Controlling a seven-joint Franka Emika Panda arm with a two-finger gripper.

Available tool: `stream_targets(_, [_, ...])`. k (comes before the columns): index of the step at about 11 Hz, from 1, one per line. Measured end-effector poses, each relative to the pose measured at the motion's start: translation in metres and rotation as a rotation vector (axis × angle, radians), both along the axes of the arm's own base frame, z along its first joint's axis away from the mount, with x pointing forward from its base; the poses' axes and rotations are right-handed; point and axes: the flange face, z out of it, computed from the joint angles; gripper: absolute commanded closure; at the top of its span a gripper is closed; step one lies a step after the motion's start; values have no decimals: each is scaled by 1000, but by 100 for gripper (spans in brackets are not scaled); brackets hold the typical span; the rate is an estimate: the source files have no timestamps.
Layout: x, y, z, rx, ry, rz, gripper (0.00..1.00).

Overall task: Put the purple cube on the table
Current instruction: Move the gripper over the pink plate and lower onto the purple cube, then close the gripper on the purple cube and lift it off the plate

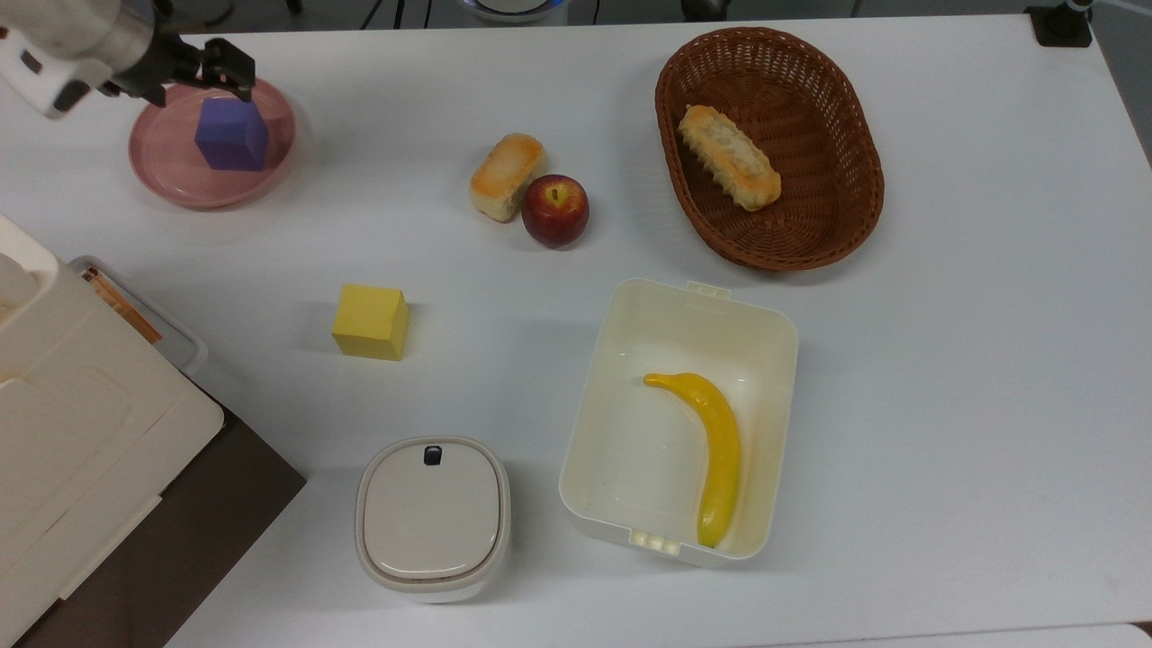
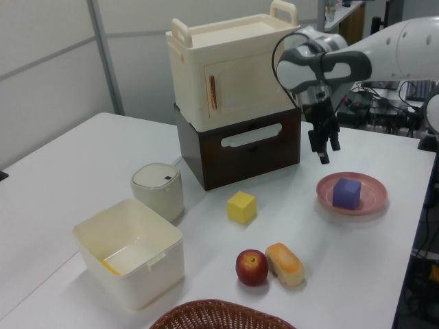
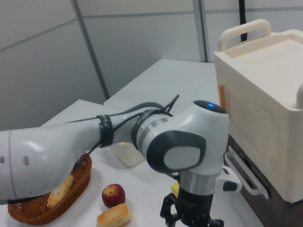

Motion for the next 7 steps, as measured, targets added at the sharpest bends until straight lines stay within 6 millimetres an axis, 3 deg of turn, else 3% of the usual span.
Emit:
stream_targets(4, [-3,-10,-54,4,106,1,0])
stream_targets(7, [-6,-15,-82,-11,170,14,0])
